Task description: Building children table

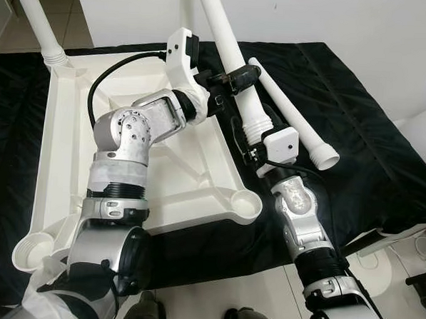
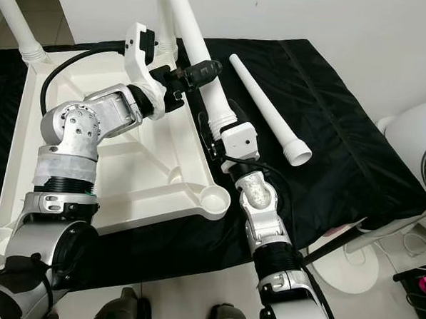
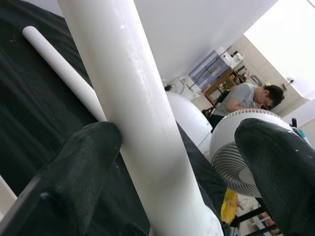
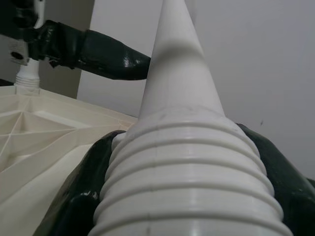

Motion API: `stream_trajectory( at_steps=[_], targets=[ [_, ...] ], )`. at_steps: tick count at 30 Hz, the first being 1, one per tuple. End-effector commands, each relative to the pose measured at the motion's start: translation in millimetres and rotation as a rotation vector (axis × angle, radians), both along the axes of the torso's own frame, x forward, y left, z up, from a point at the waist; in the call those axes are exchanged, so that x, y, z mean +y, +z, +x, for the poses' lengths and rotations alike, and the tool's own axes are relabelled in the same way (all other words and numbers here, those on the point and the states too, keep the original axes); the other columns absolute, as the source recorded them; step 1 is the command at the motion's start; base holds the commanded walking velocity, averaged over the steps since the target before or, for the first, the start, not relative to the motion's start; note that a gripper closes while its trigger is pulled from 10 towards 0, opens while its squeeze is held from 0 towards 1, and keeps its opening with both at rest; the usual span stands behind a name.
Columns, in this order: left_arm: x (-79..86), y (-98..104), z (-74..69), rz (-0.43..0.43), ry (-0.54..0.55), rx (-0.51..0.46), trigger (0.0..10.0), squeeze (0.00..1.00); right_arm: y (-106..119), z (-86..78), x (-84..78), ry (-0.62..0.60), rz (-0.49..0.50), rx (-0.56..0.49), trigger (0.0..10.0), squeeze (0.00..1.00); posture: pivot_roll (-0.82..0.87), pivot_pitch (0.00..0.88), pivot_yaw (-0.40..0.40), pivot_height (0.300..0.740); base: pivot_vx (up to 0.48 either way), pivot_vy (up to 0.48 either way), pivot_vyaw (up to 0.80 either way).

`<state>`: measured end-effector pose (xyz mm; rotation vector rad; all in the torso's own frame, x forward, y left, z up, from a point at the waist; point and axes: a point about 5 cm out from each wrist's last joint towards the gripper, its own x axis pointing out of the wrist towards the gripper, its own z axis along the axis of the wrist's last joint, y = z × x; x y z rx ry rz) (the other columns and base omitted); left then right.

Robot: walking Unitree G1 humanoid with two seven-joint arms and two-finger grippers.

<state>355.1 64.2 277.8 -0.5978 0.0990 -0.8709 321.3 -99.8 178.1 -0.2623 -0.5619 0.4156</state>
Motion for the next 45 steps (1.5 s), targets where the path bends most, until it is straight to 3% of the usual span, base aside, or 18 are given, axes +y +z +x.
stream_trajectory(
  at_steps=[1,12,20,30,31,35,36,45],
  targets=[
    [-8.7,11,-5.2,-0.039,-0.147,-0.075,10.0,0.00,-1,-7.1,9.7,0.055,-0.051,-0.029,10.0,0.00,-0.07,0.027,0.045,0.740,0.000,0.000,0.00],
    [-1.6,10,6.0,-0.011,-0.091,-0.018,10.0,0.00,-13,-26.4,9.5,0.028,-0.107,-0.064,10.0,0.00,-0.09,0.028,0.058,0.740,0.000,0.000,0.00],
    [15.4,17,19.3,0.008,-0.024,0.005,10.0,0.00,-31,-49.2,0.9,-0.034,-0.124,-0.071,10.0,0.00,-0.10,0.025,0.066,0.740,0.000,0.000,0.00],
    [21.3,19,23.9,0.013,0.004,0.031,9.6,0.00,-37,-56.0,-4.8,-0.067,-0.158,-0.085,10.0,0.00,-0.10,0.024,0.068,0.740,0.000,0.000,0.00],
    [21.6,19,24.9,0.011,0.008,0.036,5.9,0.00,-37,-56.3,-4.8,-0.071,-0.166,-0.089,10.0,0.00,-0.10,0.023,0.074,0.740,0.000,0.000,0.00],
    [21.6,19,24.9,0.011,0.008,0.036,5.9,0.00,-37,-56.3,-4.8,-0.071,-0.166,-0.089,10.0,0.00,-0.10,0.023,0.074,0.740,0.000,0.000,0.00],
    [22.1,19,25.6,-0.003,0.015,0.039,0.0,0.00,-36,-55.9,-4.5,-0.074,-0.167,-0.098,10.0,0.00,-0.10,0.020,0.075,0.740,0.000,0.000,0.00],
    [29.9,20,31.7,-0.074,0.070,0.061,0.0,0.00,-31,-55.2,1.4,-0.065,-0.151,-0.135,10.0,0.00,-0.10,0.011,0.075,0.740,0.000,0.000,0.00]
  ],
)
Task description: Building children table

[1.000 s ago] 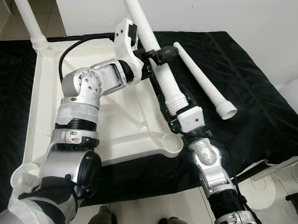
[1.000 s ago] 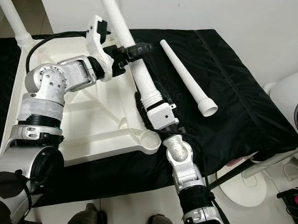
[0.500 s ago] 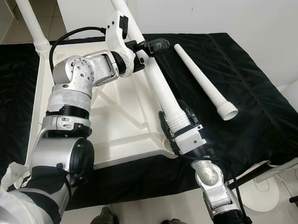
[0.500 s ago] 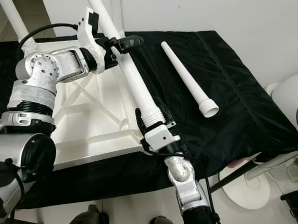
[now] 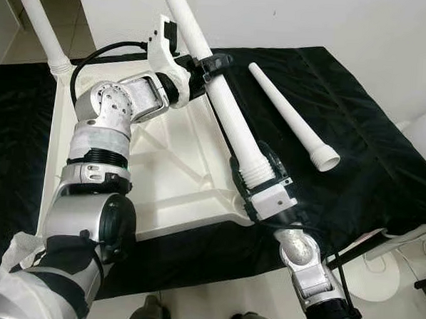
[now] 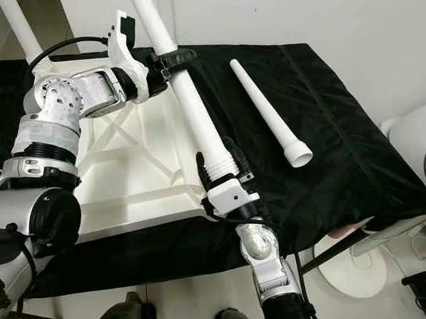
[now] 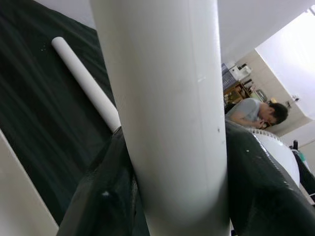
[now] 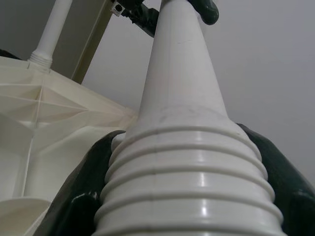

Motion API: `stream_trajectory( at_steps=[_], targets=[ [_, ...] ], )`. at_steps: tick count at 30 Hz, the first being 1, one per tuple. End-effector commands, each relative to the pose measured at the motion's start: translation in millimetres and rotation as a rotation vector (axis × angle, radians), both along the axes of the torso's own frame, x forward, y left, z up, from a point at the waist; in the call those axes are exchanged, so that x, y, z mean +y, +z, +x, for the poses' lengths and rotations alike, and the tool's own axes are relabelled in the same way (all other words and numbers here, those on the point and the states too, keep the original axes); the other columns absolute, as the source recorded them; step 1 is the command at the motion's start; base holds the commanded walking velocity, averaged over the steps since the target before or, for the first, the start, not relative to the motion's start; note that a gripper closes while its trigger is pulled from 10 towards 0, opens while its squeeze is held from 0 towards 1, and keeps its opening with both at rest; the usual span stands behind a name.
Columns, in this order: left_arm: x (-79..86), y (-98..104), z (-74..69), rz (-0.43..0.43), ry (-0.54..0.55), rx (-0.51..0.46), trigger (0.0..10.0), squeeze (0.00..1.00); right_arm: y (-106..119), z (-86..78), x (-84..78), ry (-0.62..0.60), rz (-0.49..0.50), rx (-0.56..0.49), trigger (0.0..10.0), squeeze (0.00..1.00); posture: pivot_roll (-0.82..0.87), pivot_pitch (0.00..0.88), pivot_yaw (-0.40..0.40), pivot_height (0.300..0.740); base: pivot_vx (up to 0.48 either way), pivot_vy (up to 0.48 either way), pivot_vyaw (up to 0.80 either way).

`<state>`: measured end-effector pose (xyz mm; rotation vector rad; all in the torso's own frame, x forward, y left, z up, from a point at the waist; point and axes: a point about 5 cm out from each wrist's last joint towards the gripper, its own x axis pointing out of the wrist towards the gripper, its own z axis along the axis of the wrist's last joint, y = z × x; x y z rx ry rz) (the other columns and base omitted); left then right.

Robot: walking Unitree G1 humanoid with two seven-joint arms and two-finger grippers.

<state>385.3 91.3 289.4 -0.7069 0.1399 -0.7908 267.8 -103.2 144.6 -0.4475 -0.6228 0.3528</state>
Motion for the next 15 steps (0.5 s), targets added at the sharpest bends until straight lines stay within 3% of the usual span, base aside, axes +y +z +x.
stream_trajectory(
  at_steps=[1,2,3,4,5,6,7,12,15],
  targets=[
    [3.6,8,2.2,-0.003,0.016,-0.033,0.0,0.00,3,-1.6,5.7,0.027,-0.008,-0.029,10.0,0.00,-0.10,0.010,0.076,0.740,0.000,0.000,0.00],
    [4.0,7,3.1,-0.003,0.018,-0.023,0.0,0.00,4,-1.4,7.0,0.032,0.012,-0.025,10.0,0.06,-0.10,0.009,0.078,0.740,0.000,0.000,0.00],
    [4.0,7,3.1,-0.003,0.018,-0.023,0.0,0.00,4,-1.4,7.0,0.032,0.012,-0.025,10.0,0.06,-0.10,0.009,0.078,0.740,0.000,0.000,0.00],
    [4.1,7,3.5,-0.004,0.013,-0.015,0.0,0.00,4,-1.1,7.8,0.036,0.035,-0.021,10.0,0.91,-0.10,0.009,0.078,0.740,0.000,0.000,0.00],
    [4.1,7,3.5,-0.004,0.013,-0.015,0.0,0.00,4,-1.1,7.8,0.036,0.035,-0.021,10.0,0.91,-0.10,0.009,0.078,0.740,0.000,0.000,0.00],
    [4.1,8,3.8,-0.002,0.011,-0.013,2.5,0.00,5,-1.1,8.1,0.042,0.057,-0.017,10.0,1.00,-0.10,0.009,0.078,0.740,0.000,0.000,0.00],
    [4.2,8,4.2,-0.003,0.008,-0.005,10.0,0.00,5,-0.9,8.4,0.047,0.073,-0.011,10.0,1.00,-0.09,0.007,0.078,0.740,0.000,0.000,0.00],
    [9.5,10,7.5,-0.004,0.042,0.003,10.0,0.00,7,0.8,6.6,0.040,0.139,0.012,10.0,1.00,-0.09,0.006,0.081,0.740,0.000,0.000,0.00],
    [20.6,14,12.0,-0.005,0.100,-0.005,10.0,0.00,9,4.6,2.1,0.034,0.260,0.073,10.0,1.00,-0.10,0.005,0.082,0.740,0.000,0.000,0.00]
  ],
)
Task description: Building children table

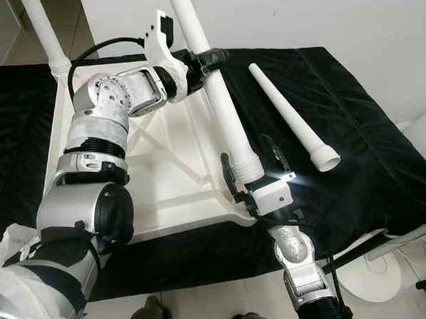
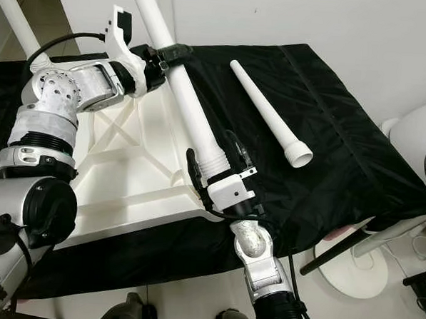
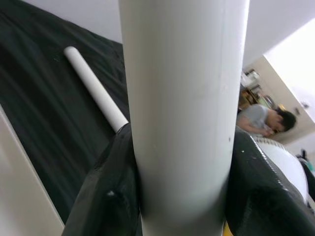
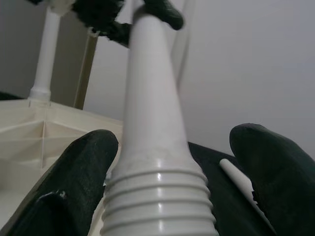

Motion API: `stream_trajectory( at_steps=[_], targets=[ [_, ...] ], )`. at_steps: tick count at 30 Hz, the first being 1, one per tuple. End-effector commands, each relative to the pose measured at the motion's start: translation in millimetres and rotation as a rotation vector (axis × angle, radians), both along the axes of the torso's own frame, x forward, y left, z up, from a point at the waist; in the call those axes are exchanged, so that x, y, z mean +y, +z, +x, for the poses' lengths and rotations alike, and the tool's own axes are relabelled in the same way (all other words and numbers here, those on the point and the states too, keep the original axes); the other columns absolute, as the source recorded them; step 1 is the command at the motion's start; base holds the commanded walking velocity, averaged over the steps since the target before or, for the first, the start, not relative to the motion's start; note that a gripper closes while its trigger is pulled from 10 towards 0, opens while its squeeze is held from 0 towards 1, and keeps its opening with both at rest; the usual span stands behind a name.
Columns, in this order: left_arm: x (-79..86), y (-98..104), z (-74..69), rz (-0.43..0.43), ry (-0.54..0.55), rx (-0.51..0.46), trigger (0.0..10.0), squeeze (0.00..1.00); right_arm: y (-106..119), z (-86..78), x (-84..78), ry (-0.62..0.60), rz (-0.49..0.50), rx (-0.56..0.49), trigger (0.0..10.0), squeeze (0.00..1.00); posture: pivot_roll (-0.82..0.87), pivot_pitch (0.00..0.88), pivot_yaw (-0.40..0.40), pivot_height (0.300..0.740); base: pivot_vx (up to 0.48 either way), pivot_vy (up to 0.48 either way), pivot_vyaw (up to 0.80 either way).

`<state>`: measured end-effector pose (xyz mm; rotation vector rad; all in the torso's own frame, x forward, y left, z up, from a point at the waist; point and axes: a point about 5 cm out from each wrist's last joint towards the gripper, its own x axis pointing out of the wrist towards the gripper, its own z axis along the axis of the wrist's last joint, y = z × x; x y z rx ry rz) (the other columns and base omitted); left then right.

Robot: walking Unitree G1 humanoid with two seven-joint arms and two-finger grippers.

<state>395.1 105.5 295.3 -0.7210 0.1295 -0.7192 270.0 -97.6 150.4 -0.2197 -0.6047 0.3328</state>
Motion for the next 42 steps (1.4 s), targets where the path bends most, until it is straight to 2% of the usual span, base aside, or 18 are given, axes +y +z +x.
stream_trajectory(
  at_steps=[1,3,5,6,7,9,10,16,20,22,30,31,33,35,37,38,40,42],
  targets=[
    [6.4,8,2.2,0.002,0.031,-0.023,10.0,0.00,3,2.4,-3.5,-0.007,0.046,0.015,10.0,1.00,-0.10,0.005,0.082,0.740,0.000,0.000,0.00],
    [10.3,12,2.8,0.006,0.053,-0.040,10.0,0.00,4,4.0,-3.9,-0.005,0.079,0.043,10.0,1.00,-0.10,0.003,0.082,0.740,0.000,0.000,0.00],
    [17.3,22,3.5,0.019,0.101,-0.073,10.0,0.00,4,9.7,-3.4,-0.003,0.183,0.136,10.0,0.98,-0.10,0.003,0.080,0.740,0.000,0.000,0.00],
    [17.3,22,3.5,0.019,0.101,-0.073,10.0,0.00,4,9.7,-3.4,-0.003,0.183,0.136,10.0,0.98,-0.10,0.003,0.080,0.740,0.000,0.000,0.00],
    [19.6,25,3.6,0.031,0.125,-0.090,10.0,0.00,4,11.5,-3.0,0.006,0.231,0.172,10.0,0.82,-0.10,0.005,0.079,0.740,0.000,0.000,0.00],
    [19.6,25,3.6,0.031,0.125,-0.090,10.0,0.00,4,11.5,-3.0,0.006,0.231,0.172,10.0,0.82,-0.10,0.005,0.079,0.740,0.000,0.000,0.00],
    [20.5,28,3.3,0.048,0.146,-0.111,10.0,0.00,4,13.2,-3.2,0.003,0.249,0.193,10.0,0.00,-0.10,0.003,0.076,0.740,0.000,0.000,0.00],
    [14.1,36,-1.0,0.117,0.232,-0.218,10.0,0.00,-1,25.3,-4.8,-0.017,0.238,0.331,10.0,0.00,-0.10,0.007,0.066,0.740,0.000,0.000,0.00],
    [10.3,35,-2.3,0.154,0.274,-0.250,10.0,0.00,-1,28.0,-4.5,-0.011,0.219,0.369,10.0,0.00,-0.10,0.009,0.063,0.740,0.000,0.000,0.00],
    [7.1,37,-5.1,0.206,0.329,-0.307,10.0,0.00,1,29.5,-1.8,0.013,0.178,0.385,10.0,0.00,-0.09,0.019,0.053,0.740,0.000,0.000,0.00],
    [-0.9,42,-12.0,0.260,0.443,-0.409,10.0,0.00,13,31.4,4.8,0.067,0.093,0.358,10.0,0.00,-0.09,0.025,0.048,0.740,0.000,0.000,0.00],
    [-5.0,42,-14.2,0.294,0.470,-0.444,10.0,0.00,16,33.5,6.3,0.070,0.070,0.352,10.0,0.00,-0.10,0.036,0.042,0.740,0.000,0.000,0.00],
    [-5.0,42,-14.2,0.294,0.470,-0.444,10.0,0.00,16,33.5,6.3,0.070,0.070,0.352,10.0,0.00,-0.10,0.036,0.042,0.740,0.000,0.000,0.00],
    [-13.9,40,-18.4,0.330,0.494,-0.484,10.0,0.00,24,37.6,8.2,0.066,0.049,0.347,10.0,0.00,-0.10,0.036,0.037,0.740,0.000,0.000,0.00],
    [-13.9,40,-18.4,0.330,0.494,-0.484,10.0,0.00,24,37.6,8.2,0.066,0.049,0.347,10.0,0.00,-0.10,0.036,0.037,0.740,0.000,0.000,0.00],
    [-27.6,40,-24.1,0.337,0.478,-0.514,10.0,0.00,33,43.3,8.9,0.045,0.038,0.327,10.0,0.00,-0.09,0.037,0.033,0.740,0.000,0.000,0.00],
    [-27.6,40,-24.1,0.337,0.478,-0.514,10.0,0.00,33,43.3,8.9,0.045,0.038,0.327,10.0,0.00,-0.09,0.037,0.033,0.740,0.000,0.000,0.00],
    [-37.3,40,-28.8,0.343,0.469,-0.537,10.0,0.00,40,49.1,9.0,0.022,0.025,0.315,10.0,0.00,-0.10,0.038,0.031,0.740,0.000,0.000,0.00]
  ],
)
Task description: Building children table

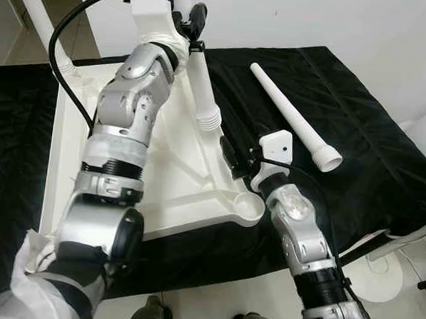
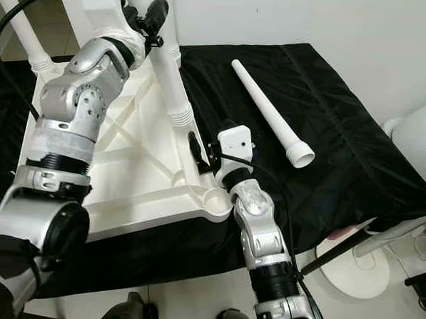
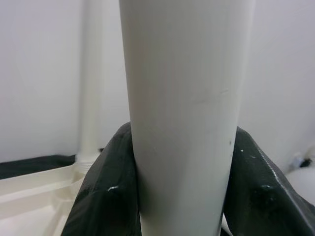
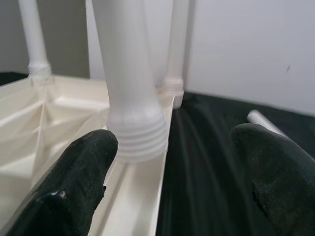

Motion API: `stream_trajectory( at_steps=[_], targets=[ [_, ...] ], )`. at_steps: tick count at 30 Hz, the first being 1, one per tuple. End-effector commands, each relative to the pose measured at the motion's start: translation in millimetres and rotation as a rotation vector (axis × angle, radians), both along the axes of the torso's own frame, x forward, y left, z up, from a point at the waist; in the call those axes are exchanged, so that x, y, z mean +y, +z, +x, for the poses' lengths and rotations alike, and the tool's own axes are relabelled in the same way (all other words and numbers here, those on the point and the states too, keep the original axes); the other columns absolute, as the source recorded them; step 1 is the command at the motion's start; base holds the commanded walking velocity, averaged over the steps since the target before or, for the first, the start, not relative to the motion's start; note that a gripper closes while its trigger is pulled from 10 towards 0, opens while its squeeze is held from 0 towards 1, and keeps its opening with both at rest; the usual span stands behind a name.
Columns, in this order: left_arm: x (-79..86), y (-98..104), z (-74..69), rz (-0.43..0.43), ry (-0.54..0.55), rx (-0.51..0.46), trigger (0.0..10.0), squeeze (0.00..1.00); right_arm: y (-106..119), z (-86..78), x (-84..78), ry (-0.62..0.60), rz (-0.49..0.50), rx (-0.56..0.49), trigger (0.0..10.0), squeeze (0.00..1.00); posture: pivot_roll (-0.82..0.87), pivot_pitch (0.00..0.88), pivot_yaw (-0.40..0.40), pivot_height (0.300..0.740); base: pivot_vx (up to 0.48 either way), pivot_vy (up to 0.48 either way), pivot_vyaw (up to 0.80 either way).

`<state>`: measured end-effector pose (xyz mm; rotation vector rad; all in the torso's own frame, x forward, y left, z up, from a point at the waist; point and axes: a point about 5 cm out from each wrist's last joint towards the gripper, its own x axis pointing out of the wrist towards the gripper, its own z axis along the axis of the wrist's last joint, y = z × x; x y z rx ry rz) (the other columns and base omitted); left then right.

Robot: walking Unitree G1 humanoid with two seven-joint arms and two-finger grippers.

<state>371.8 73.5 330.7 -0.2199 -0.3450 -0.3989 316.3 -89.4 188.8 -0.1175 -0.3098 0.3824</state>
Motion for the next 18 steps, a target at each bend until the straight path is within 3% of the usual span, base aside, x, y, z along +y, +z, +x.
stream_trajectory(
  at_steps=[1,18],
  targets=[
    [-8.8,5,-7.3,0.016,-0.001,-0.054,10.0,0.00,5,5.6,0.7,-0.022,-0.015,0.002,10.0,0.00,-0.10,0.038,0.031,0.740,0.000,0.000,0.00],
    [-39.8,-2,-29.2,0.054,-0.067,-0.106,10.0,0.00,11,26.4,3.0,-0.051,-0.078,0.014,10.0,0.00,-0.08,0.037,0.018,0.740,0.000,0.000,0.00]
  ],
)
